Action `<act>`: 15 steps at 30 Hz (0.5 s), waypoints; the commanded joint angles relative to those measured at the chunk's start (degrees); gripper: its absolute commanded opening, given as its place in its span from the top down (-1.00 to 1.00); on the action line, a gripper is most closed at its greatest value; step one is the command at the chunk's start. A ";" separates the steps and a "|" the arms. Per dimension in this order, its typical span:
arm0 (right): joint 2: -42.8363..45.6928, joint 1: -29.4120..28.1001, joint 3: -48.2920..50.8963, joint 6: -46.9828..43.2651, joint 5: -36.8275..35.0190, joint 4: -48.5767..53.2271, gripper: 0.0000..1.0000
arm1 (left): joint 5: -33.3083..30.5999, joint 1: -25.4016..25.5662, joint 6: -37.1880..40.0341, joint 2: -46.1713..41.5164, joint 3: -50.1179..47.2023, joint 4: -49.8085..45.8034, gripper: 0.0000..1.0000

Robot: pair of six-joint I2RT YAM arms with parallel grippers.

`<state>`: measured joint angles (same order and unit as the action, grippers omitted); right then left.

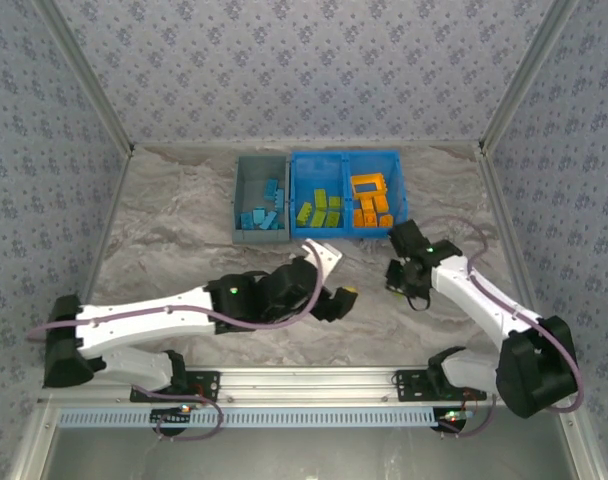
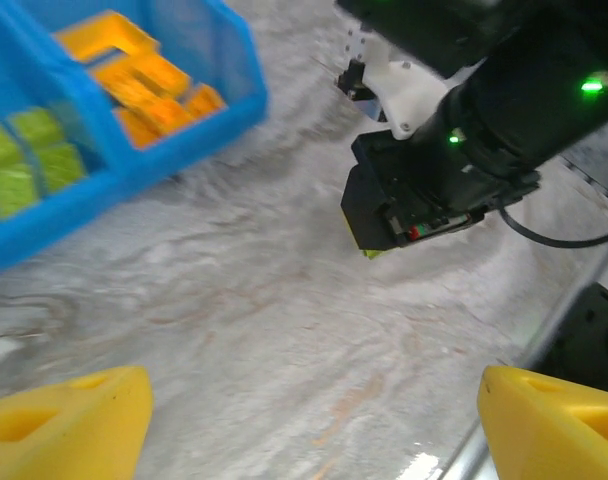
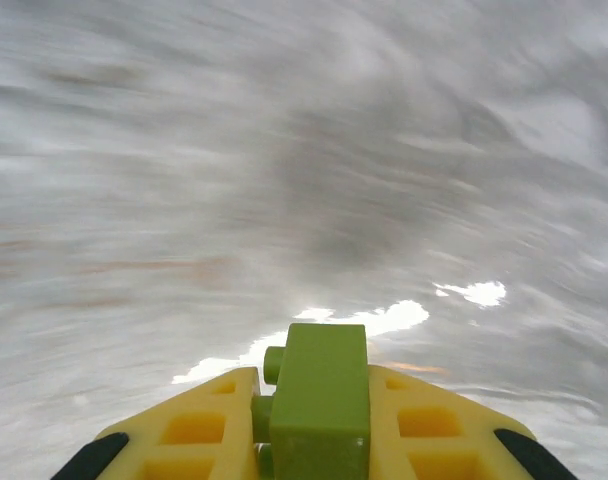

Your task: Sort the legos into containers by color

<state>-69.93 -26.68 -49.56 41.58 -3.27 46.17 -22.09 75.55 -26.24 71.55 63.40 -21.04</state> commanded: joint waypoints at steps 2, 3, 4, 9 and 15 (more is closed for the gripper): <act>-6.46 -8.95 -15.62 1.18 -4.07 -3.52 0.53 | -10.70 -4.14 0.01 -4.44 4.94 -12.87 -0.72; -10.02 -9.91 -20.21 0.72 -3.97 -4.31 0.53 | -11.84 -5.50 0.54 -5.39 5.44 -14.05 -0.72; -12.85 -10.25 -23.89 0.17 -3.32 -4.97 0.54 | -11.68 -6.83 1.10 -6.13 5.74 -14.64 -0.72; -30.61 -9.48 -41.68 -2.78 -1.85 -7.24 0.56 | -8.33 -15.84 3.06 -8.45 9.10 -17.39 -0.76; -50.00 -6.50 -61.57 -5.04 0.56 -5.27 0.56 | -0.39 -25.66 5.07 -5.87 13.83 -17.48 -0.76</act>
<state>-114.72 -34.57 -104.55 38.50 -3.60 38.72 -26.87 52.03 -23.40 64.36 73.97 -36.58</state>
